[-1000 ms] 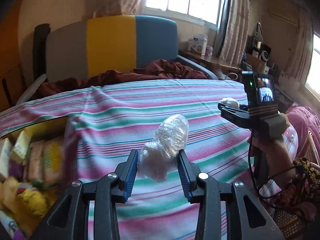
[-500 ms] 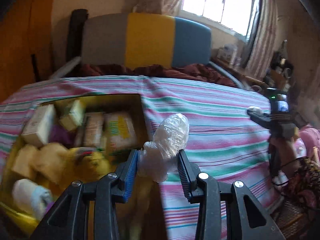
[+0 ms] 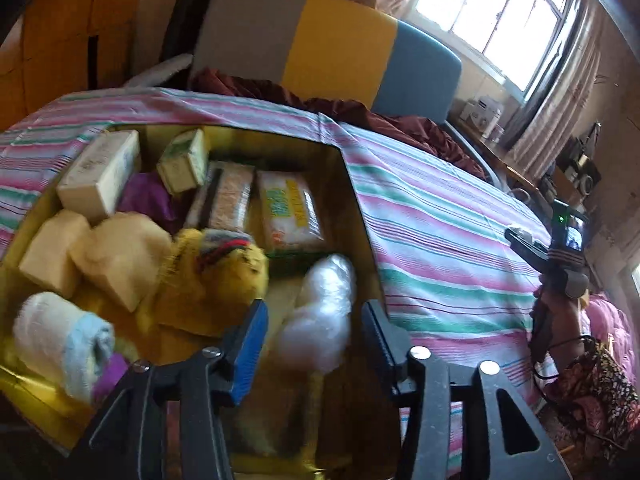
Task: Organize objects
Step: 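Carry the wrapped ball into the gold tray and open the left gripper, then carry the wrapped ball into the gold tray and open the right gripper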
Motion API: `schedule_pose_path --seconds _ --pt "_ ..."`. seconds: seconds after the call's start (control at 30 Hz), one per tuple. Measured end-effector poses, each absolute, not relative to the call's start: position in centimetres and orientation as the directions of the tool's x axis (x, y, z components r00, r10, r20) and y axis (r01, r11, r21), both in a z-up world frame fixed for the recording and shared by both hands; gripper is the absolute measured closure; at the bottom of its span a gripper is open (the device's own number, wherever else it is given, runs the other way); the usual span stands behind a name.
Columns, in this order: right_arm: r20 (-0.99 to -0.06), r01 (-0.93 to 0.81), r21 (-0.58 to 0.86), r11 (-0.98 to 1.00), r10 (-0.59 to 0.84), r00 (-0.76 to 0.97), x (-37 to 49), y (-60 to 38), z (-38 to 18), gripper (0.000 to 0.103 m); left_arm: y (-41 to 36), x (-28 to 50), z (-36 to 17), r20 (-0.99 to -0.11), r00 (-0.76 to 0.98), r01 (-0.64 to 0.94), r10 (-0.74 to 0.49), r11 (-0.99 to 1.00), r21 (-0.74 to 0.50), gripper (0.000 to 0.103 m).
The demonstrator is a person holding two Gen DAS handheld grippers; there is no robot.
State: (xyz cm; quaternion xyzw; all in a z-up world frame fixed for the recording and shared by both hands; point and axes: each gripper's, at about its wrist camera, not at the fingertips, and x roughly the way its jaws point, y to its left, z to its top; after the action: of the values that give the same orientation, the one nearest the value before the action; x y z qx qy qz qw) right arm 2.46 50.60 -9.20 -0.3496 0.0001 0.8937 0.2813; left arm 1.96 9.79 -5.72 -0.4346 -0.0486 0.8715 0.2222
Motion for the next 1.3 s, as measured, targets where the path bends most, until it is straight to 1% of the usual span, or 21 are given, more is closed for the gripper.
schedule_pose_path --seconds 0.03,0.1,0.27,0.4,0.73,0.93,1.1,1.3 --pt "-0.626 -0.502 -0.199 -0.842 0.503 -0.596 2.4 50.6 -9.2 0.065 9.7 2.1 -5.5 -0.732 -0.531 -0.347 0.427 -0.898 -0.272 0.035" --pt "-0.626 -0.499 -0.208 -0.842 0.506 -0.594 2.3 50.4 -9.2 0.065 9.5 2.3 -5.1 -0.719 -0.548 -0.356 0.426 -0.897 -0.260 0.030" --pt "-0.621 -0.485 -0.229 -0.844 0.510 -0.595 2.2 50.0 -9.2 0.065 8.8 2.4 -4.3 -0.696 -0.581 -0.349 0.421 -0.902 -0.255 0.030" --pt "-0.627 -0.466 -0.230 -0.854 0.496 -0.600 2.1 49.6 -9.1 0.065 7.9 2.3 -4.2 -0.704 -0.601 -0.312 0.379 -0.922 -0.230 0.030" --pt "-0.664 -0.424 -0.145 -0.894 0.406 -0.628 4.2 47.8 -8.1 0.065 7.1 2.2 -4.4 -0.706 -0.597 -0.293 0.381 -0.923 -0.250 0.030" --pt "-0.666 -0.345 -0.076 -0.936 0.305 -0.681 5.9 44.0 -6.9 0.065 6.8 2.2 -4.2 -0.698 -0.596 -0.300 0.397 -0.916 -0.265 0.030" --pt "-0.660 -0.253 0.013 -0.967 0.182 -0.729 6.8 39.8 -5.4 0.065 6.0 2.3 -3.7 -0.687 -0.604 -0.295 0.404 -0.914 -0.278 0.030" --pt "-0.640 -0.123 0.073 -0.990 0.048 -0.767 7.4 33.8 -3.5 0.065 4.6 2.2 -2.8 -0.676 -0.635 -0.272 0.374 -0.927 -0.257 0.030"
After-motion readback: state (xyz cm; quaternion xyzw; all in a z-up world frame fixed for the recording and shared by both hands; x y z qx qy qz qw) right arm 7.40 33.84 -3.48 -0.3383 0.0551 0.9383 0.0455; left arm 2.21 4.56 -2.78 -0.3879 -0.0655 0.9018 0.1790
